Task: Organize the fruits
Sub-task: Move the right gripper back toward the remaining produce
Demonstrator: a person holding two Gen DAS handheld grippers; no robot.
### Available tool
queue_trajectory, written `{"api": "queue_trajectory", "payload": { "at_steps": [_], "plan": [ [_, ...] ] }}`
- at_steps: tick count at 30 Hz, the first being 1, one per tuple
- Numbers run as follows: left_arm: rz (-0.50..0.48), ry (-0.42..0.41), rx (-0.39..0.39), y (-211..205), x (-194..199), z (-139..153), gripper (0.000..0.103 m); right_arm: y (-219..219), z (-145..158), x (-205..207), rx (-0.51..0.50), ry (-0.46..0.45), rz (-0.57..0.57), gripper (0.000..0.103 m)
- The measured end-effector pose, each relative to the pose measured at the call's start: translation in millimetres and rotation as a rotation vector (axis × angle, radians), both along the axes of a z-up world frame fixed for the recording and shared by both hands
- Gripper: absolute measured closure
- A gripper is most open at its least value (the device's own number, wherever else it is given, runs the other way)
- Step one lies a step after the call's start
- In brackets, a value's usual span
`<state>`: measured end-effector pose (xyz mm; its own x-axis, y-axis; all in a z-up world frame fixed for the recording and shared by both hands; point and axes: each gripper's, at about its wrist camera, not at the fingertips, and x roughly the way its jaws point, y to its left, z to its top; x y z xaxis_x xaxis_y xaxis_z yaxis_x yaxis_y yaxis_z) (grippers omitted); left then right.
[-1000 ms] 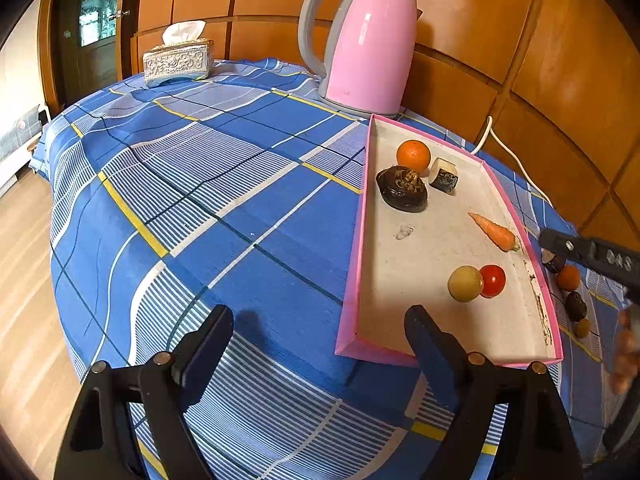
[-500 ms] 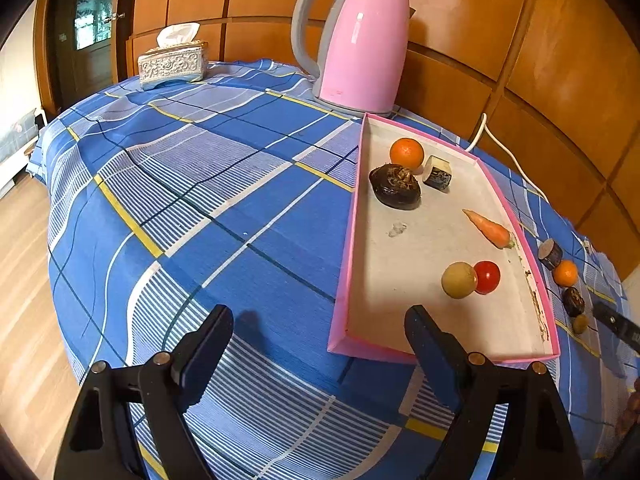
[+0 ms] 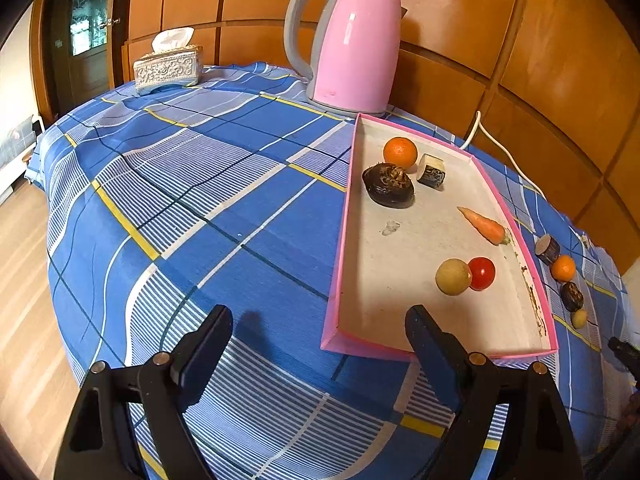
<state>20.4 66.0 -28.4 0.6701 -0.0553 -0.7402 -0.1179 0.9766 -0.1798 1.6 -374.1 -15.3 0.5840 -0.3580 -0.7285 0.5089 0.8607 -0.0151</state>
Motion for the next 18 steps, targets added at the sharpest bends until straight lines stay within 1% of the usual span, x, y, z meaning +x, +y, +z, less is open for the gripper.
{"api": "queue_trajectory", "payload": {
  "at_steps": [3, 9, 12, 16, 18],
  "plan": [
    [0.0, -0.001, 0.0, 0.1, -0.2, 0.1, 0.014, -15.8, -5.1, -4.5, -0.013, -0.003, -0.072, 0.073],
    [-0.001, -0.003, 0.003, 0.0, -0.2, -0.4, 0.014, -36.2, -14.6, -9.4, -0.016, 0.004, -0.168, 0.073],
    [-0.001, -0.003, 0.004, 0.0, -0.1, -0.1, 0.014, -39.1, -19.0, -13.7, 0.0, 0.002, -0.185, 0.07],
    [-0.005, -0.001, 0.004, 0.1, 0.6, 1.0, 0.014, -37.6, -20.2, -13.9, 0.005, 0.0, -0.18, 0.067],
    [-0.007, -0.025, 0.002, 0.0, -1.4, 6.9, 0.014, -38.3, -21.2, -12.9, 0.004, 0.0, -0.179, 0.067]
  ]
}}
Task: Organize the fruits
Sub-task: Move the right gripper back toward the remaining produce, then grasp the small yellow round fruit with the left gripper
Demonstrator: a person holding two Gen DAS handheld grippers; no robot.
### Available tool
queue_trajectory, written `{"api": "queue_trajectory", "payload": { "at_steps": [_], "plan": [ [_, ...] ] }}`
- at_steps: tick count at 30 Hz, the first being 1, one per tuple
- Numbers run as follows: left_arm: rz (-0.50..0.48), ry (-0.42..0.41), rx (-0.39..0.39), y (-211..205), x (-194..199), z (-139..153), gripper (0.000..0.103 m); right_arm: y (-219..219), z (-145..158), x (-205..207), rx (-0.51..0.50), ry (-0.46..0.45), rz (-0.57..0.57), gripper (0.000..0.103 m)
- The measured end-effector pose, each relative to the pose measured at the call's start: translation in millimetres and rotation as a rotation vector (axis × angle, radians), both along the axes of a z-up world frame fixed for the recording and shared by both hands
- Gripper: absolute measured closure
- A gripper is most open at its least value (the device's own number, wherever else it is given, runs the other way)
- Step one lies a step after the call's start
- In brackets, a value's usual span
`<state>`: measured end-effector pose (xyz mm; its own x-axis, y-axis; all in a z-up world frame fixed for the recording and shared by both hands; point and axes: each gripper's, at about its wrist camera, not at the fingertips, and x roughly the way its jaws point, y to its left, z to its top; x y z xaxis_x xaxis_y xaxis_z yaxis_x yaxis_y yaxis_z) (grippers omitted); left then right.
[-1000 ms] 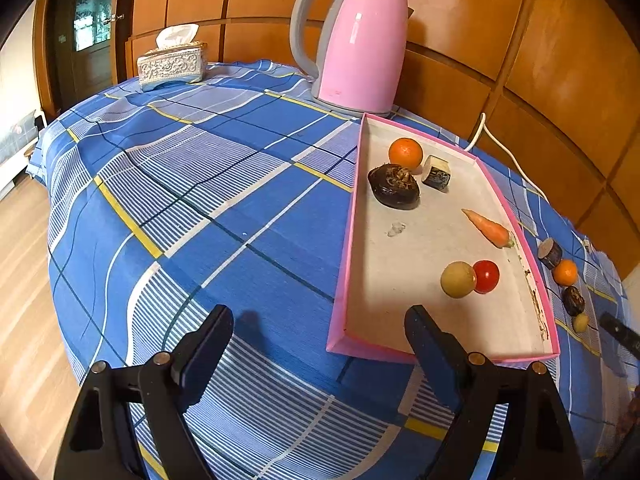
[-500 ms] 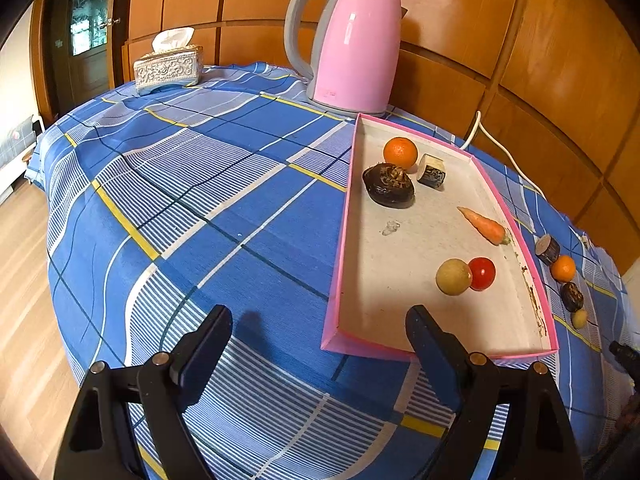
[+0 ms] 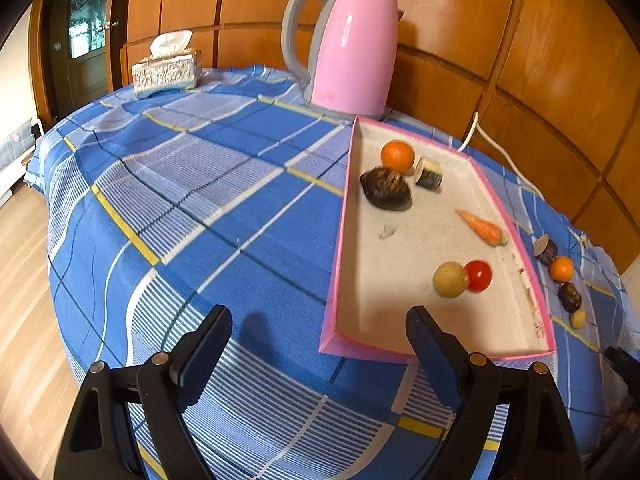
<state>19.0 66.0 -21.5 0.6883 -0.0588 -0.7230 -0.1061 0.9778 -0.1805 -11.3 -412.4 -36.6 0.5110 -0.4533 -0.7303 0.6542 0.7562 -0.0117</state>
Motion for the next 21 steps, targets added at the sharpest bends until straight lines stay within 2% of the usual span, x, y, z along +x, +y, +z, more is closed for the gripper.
{"api": "queue_trajectory", "payload": {
  "at_steps": [6, 12, 17, 21],
  "plan": [
    [-0.073, -0.075, -0.019, -13.3, -2.9, 25.2, 0.014, -1.6, -2.2, 1.8, -0.002, -0.004, -0.001, 0.067],
    [-0.273, -0.066, -0.046, -53.8, 2.7, 41.8, 0.016, -1.2, -2.4, 1.1, -0.005, -0.006, -0.001, 0.066],
    [-0.485, -0.066, -0.035, -107.1, 9.4, 54.9, 0.021, -1.4, -2.2, 0.7, -0.004, -0.008, -0.001, 0.066],
    [-0.604, -0.048, -0.066, -142.9, 15.4, 58.4, 0.023, -1.8, -2.0, 0.5, -0.002, -0.012, 0.0, 0.066]
  ]
}}
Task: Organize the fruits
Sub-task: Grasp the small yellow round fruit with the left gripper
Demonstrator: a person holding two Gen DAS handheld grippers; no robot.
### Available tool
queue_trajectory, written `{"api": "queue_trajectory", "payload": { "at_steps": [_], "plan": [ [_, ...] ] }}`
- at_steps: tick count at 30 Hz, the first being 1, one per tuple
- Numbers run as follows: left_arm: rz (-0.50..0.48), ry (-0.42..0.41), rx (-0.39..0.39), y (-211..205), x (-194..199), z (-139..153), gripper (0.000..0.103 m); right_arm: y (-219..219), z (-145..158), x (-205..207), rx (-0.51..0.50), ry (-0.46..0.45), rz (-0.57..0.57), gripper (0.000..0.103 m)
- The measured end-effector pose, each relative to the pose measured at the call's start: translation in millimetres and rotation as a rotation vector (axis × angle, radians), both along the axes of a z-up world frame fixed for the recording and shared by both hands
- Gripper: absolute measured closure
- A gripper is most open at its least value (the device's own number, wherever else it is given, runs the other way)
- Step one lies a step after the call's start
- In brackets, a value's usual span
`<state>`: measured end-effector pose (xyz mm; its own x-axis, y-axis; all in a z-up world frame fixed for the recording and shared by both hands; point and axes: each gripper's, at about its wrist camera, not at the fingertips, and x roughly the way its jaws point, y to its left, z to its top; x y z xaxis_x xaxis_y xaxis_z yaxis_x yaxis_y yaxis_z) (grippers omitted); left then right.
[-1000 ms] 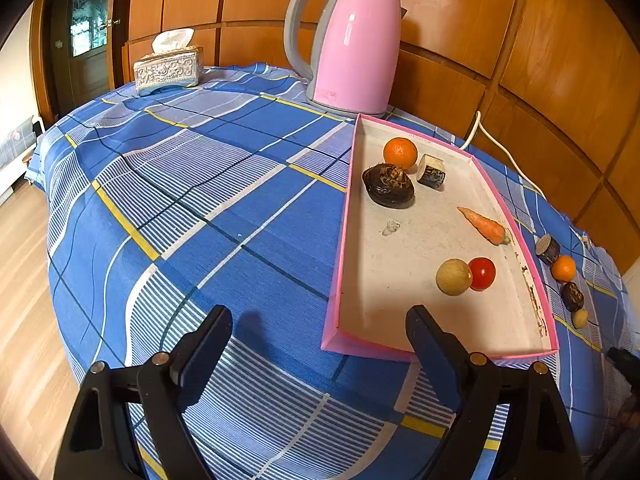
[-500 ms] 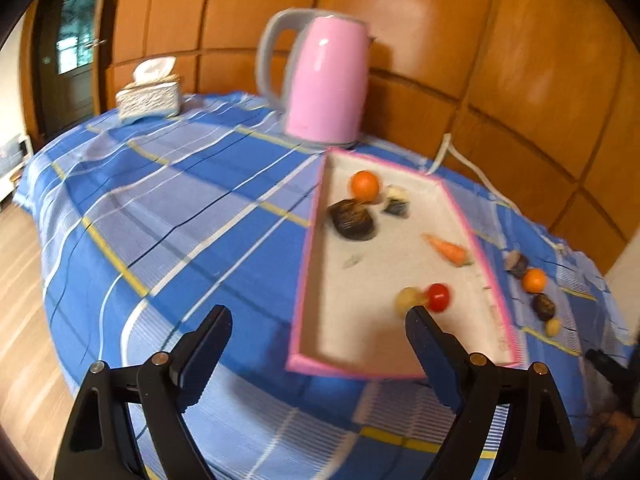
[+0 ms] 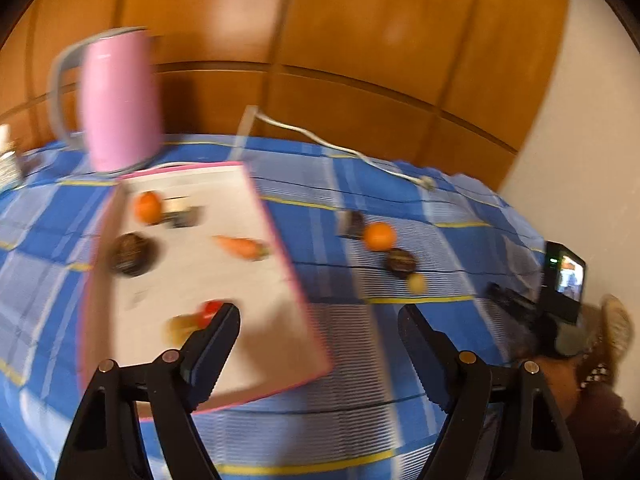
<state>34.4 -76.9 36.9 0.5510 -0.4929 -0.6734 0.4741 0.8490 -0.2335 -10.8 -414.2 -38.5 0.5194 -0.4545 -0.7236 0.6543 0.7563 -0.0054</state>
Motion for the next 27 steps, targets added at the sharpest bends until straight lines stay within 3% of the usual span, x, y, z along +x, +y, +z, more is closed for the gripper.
{"api": "queue_trajectory", "payload": {
  "at_steps": [6, 12, 17, 23, 27],
  "plan": [
    [-0.159, 0.088, 0.047, -65.7, 17.4, -14.7, 0.041, -0.6, -0.1, -0.7, 0.005, -0.007, 0.004, 0.064],
    [-0.232, 0.166, 0.06, -114.6, 30.8, -39.6, 0.052, 1.1, -0.8, 0.8, 0.005, -0.007, 0.015, 0.059],
    [-0.23, 0.199, 0.075, -142.0, 39.8, -53.4, 0.06, 1.4, -1.2, 1.1, 0.006, -0.009, 0.019, 0.058],
    [-0.196, 0.252, 0.081, -159.8, 54.2, -70.6, 0.062, 2.1, -1.6, 2.3, 0.001, -0.006, 0.021, 0.057],
    [-0.174, 0.237, 0.088, -165.8, 55.8, -73.6, 0.076, 2.5, -1.8, 2.7, 0.001, -0.006, 0.021, 0.057]
  ]
}}
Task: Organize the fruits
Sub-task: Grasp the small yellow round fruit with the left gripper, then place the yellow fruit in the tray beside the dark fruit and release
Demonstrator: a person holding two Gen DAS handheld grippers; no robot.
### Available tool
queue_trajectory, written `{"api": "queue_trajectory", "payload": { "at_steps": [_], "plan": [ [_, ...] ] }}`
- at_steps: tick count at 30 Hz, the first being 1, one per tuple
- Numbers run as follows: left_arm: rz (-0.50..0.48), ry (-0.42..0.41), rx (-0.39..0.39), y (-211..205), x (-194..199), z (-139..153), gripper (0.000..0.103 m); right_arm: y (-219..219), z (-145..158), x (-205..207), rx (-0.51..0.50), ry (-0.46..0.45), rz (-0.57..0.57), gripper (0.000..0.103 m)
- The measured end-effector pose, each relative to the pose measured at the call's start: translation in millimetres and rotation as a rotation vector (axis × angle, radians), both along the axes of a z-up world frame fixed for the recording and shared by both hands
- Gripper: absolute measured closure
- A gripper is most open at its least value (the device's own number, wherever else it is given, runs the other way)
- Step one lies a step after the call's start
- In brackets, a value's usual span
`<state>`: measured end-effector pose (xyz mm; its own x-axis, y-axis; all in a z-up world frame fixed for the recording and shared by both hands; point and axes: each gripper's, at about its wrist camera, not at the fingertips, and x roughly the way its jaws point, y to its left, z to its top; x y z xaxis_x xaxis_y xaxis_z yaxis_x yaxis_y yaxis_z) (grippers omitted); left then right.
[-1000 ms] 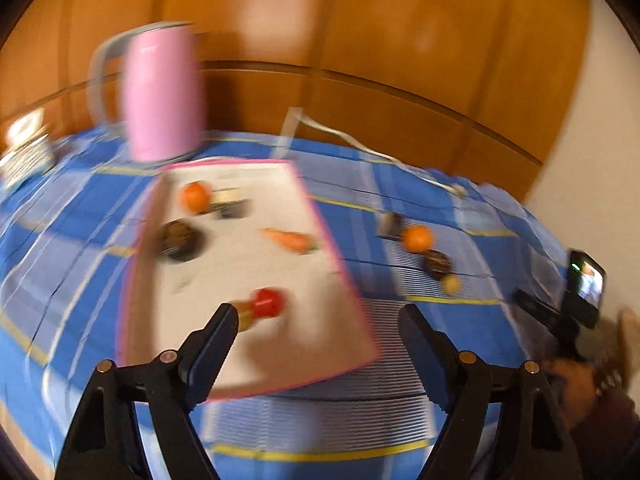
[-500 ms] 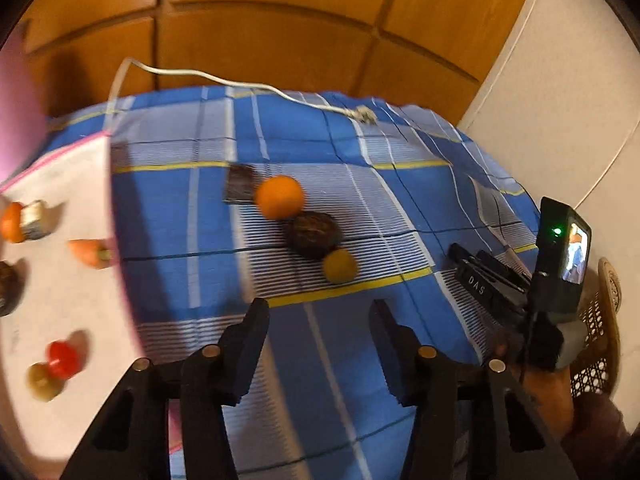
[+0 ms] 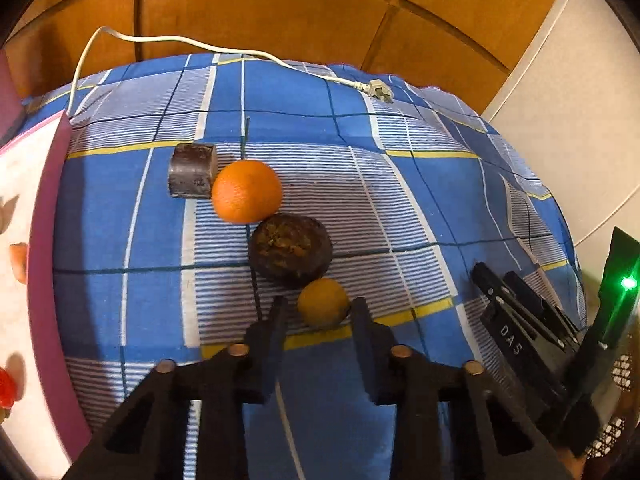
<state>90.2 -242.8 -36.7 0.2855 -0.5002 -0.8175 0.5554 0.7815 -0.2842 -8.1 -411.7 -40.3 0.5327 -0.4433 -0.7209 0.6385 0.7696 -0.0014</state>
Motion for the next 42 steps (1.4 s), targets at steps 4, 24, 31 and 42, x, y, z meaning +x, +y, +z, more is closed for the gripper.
{"api": "queue_trajectory", "payload": {
  "at_steps": [4, 24, 31, 42],
  "plan": [
    [-0.002, -0.011, -0.015, 3.4, -3.6, -0.9, 0.077, 0.4, -0.3, 0.2, -0.005, 0.002, -0.001, 0.056],
    [0.264, -0.115, -0.102, 162.9, -2.8, 61.3, 0.076, 0.2, -0.8, -0.9, -0.011, 0.004, -0.002, 0.056],
    [0.418, -0.103, -0.012, 225.3, 40.9, 41.0, 0.076, 0.2, -0.8, -0.9, -0.011, 0.004, -0.002, 0.056],
    [0.546, -0.13, 0.058, 257.7, 43.9, 26.1, 0.071, -0.2, -0.9, -1.7, -0.013, 0.006, -0.002, 0.056]
  ]
}}
